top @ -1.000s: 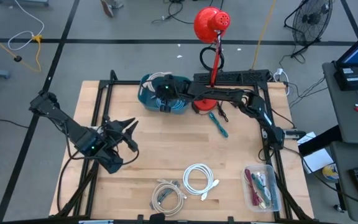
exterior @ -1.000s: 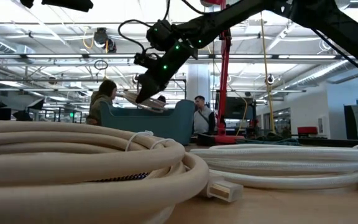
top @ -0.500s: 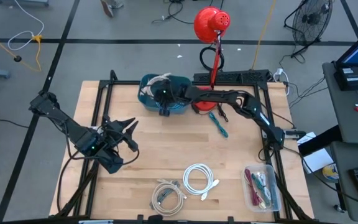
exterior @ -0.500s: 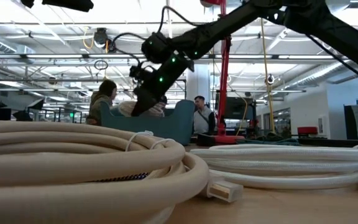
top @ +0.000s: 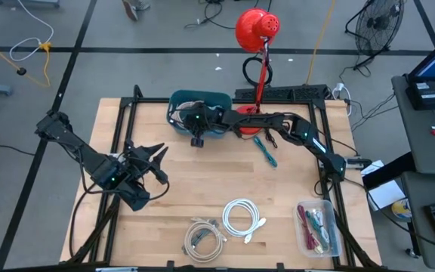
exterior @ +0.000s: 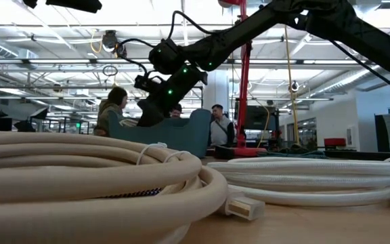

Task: Pick & Place USB Port
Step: Put the top light brown hdmi cable into the blue bin, then put the light brown hdmi cable into the blue bin

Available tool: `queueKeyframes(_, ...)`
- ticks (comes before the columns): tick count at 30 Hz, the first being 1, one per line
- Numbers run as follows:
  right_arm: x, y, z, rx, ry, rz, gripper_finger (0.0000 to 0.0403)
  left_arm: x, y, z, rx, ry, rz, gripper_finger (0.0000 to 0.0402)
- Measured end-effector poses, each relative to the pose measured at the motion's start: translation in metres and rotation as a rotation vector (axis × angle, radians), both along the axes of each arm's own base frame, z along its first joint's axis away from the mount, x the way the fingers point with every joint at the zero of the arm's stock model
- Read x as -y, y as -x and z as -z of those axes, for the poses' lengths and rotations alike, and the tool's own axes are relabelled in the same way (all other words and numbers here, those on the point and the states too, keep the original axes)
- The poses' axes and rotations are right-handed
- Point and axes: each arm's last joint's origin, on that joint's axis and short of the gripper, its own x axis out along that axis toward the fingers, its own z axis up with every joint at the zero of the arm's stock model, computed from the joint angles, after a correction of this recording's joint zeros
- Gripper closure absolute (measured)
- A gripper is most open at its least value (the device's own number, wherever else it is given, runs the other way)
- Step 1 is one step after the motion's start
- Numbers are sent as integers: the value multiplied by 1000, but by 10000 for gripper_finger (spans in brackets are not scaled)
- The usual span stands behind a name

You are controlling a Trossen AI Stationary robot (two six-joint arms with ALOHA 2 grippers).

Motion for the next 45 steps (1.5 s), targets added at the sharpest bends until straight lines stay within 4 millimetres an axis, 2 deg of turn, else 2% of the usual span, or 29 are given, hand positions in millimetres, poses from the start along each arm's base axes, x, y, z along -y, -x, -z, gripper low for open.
queueKeyframes(8,1,1,1,-31,56,54,381,0,0,0,-2,1,1,316)
queueKeyframes(18,-1,0,0,-34,93,58,303,0,0,0,-11,-3,5,316)
queueKeyframes(22,-5,-4,-4,-3,162,94,273,0,0,0,-11,-2,5,316)
queueKeyframes(34,-6,-6,-13,46,217,157,206,0,0,0,-21,1,10,316)
queueKeyframes(41,-8,-7,-29,90,298,199,175,0,0,0,-21,1,10,316)
queueKeyframes(45,-15,-6,-43,98,362,207,167,0,0,1,-24,5,12,316)
